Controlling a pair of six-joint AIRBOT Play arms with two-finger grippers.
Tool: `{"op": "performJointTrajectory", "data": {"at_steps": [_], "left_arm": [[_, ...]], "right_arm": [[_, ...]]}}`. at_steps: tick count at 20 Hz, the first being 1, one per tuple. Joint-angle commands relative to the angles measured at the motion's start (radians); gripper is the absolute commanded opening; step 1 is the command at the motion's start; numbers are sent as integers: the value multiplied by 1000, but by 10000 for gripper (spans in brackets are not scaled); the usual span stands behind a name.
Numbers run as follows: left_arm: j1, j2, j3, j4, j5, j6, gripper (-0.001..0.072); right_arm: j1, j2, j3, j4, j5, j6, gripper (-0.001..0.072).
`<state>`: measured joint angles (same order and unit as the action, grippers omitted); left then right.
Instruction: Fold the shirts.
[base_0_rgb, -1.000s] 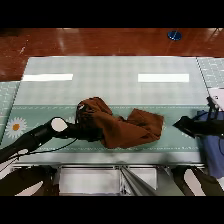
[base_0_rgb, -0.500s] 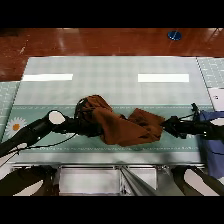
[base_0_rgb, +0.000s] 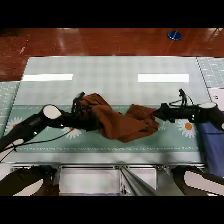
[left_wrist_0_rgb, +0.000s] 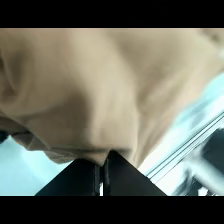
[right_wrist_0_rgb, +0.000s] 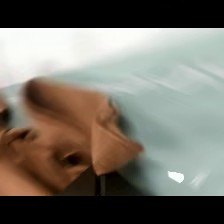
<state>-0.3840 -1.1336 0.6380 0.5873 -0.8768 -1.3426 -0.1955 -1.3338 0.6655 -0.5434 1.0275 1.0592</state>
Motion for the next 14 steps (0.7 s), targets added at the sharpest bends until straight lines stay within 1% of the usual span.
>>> {"op": "performJointTrajectory", "data": {"at_steps": [1,3,6,9,12,14], "left_arm": [[181,58,167,-1,-122,25,18],[323,128,326,-1,-148,6,17],[512,216,589,-2,-153,-43,17],[650,274,830,-1,-180,-42,17],[779,338,1014,22,-238,-40,17],[860,401,1083,148,-286,-39,17]], "right_arm": [[78,33,256,-60,82,75,23],[78,95,479,-133,123,147,23],[78,182,851,-299,161,255,22],[78,270,1148,-467,186,335,22],[78,396,1272,-633,206,405,23],[78,498,1274,-725,235,443,23]]}}
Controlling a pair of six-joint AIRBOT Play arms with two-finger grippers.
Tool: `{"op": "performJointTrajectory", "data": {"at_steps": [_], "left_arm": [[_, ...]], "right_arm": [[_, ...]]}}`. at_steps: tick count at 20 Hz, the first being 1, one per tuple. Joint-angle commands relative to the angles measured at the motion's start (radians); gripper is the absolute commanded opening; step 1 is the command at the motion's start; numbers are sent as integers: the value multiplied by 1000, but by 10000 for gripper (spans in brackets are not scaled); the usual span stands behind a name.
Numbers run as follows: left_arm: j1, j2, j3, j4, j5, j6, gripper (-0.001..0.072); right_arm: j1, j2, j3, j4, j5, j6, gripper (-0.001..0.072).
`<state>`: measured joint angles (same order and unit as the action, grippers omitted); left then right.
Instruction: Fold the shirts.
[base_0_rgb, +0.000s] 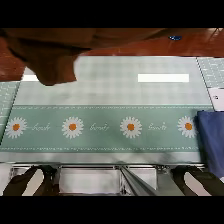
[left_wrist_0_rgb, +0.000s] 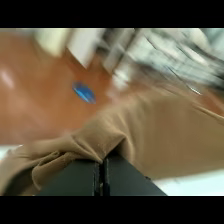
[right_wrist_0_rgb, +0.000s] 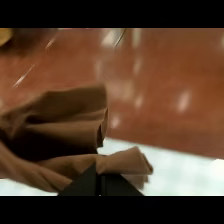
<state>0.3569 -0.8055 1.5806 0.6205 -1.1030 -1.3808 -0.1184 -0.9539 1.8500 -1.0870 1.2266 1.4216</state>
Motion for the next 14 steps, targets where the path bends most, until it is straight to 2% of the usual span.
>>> {"op": "performJointTrajectory", "data": {"at_steps": [1,3,5,9,10,12,14], "left_arm": [[144,109,150,203,-69,-3,17],[135,188,149,400,-72,-68,17],[55,245,149,519,-92,-79,17],[-206,321,148,668,-202,-86,17],[-256,328,148,692,-255,-113,18],[-320,322,120,693,-398,-136,18],[-337,321,2,689,-470,-136,18]], "right_arm": [[1,164,88,-222,72,100,23],[1,235,88,-291,164,121,23],[1,285,88,-369,272,140,23],[1,352,88,-396,370,151,23],[1,360,88,-396,389,157,23],[1,360,62,-373,432,159,23],[1,360,-27,-330,426,156,23]]}}
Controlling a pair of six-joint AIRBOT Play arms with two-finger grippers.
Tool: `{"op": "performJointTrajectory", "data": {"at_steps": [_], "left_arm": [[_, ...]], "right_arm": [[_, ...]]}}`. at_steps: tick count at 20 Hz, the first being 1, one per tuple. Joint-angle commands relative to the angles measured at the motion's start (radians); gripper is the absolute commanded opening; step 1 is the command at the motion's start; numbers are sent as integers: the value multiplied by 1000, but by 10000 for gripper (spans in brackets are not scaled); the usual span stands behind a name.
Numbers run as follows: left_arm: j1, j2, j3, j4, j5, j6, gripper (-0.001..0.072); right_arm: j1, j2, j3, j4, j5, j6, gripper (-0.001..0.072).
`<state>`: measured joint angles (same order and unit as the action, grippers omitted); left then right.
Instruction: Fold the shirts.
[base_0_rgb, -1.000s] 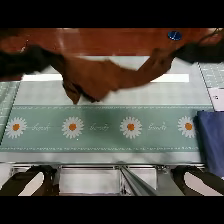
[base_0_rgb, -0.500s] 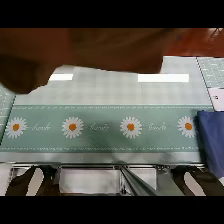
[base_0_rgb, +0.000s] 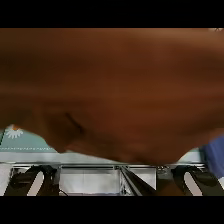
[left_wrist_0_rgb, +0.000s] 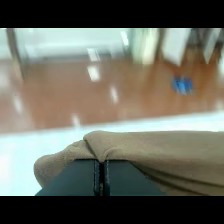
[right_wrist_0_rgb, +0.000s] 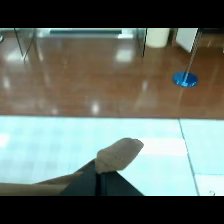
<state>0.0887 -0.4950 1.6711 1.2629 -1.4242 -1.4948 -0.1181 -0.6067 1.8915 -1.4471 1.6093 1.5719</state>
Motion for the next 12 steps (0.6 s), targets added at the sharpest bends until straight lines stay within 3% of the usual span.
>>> {"op": "performJointTrajectory", "data": {"at_steps": [1,4,6,9,12], "left_arm": [[-69,10,-166,46,-149,-22,18],[-69,-25,-441,47,-83,-21,18],[-69,-84,-607,47,35,-22,18],[-69,-250,-744,46,248,-22,18],[-68,-480,-724,-11,409,-21,18]], "right_arm": [[1,13,-140,52,21,6,23],[1,2,-389,96,-148,2,23],[1,-62,-523,140,-256,-22,23],[2,-265,-593,219,-373,-93,23],[2,-526,-579,329,-523,-143,23]]}}
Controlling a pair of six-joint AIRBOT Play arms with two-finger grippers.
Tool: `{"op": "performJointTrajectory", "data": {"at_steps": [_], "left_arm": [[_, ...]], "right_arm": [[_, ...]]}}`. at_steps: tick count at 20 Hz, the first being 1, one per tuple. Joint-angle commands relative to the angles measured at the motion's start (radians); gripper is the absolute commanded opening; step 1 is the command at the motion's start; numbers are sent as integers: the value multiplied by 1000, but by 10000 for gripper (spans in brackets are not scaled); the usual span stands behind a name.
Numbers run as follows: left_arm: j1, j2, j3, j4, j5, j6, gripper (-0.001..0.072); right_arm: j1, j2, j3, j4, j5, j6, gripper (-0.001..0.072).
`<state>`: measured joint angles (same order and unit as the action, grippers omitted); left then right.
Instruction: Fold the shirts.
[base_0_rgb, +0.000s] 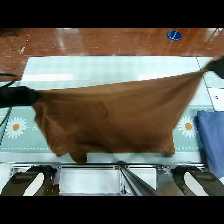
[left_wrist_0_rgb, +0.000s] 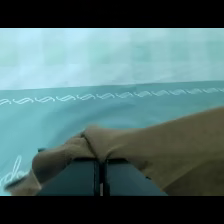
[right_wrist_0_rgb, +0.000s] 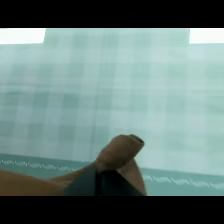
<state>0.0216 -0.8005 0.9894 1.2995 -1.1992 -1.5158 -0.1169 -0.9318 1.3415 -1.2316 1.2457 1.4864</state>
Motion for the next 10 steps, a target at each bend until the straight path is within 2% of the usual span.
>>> {"op": "performJointTrajectory", "data": {"at_steps": [1,3,6,7,8,9,10], "left_arm": [[-1,-253,-11,-76,233,0,18],[-1,-394,75,-122,302,0,18],[-2,-569,216,-173,288,0,18],[-2,-611,254,-192,267,0,38],[-2,-640,285,-193,239,0,207],[5,-663,320,-184,193,0,509],[21,-674,355,-164,129,0,507]], "right_arm": [[0,-286,-8,153,-193,-69,23],[0,-458,71,220,-230,-71,23],[0,-663,189,319,-262,-63,36],[0,-708,212,344,-268,-36,181],[-1,-740,228,359,-266,-20,424],[-2,-751,232,352,-262,-21,414],[-9,-746,232,333,-245,-23,413]]}}
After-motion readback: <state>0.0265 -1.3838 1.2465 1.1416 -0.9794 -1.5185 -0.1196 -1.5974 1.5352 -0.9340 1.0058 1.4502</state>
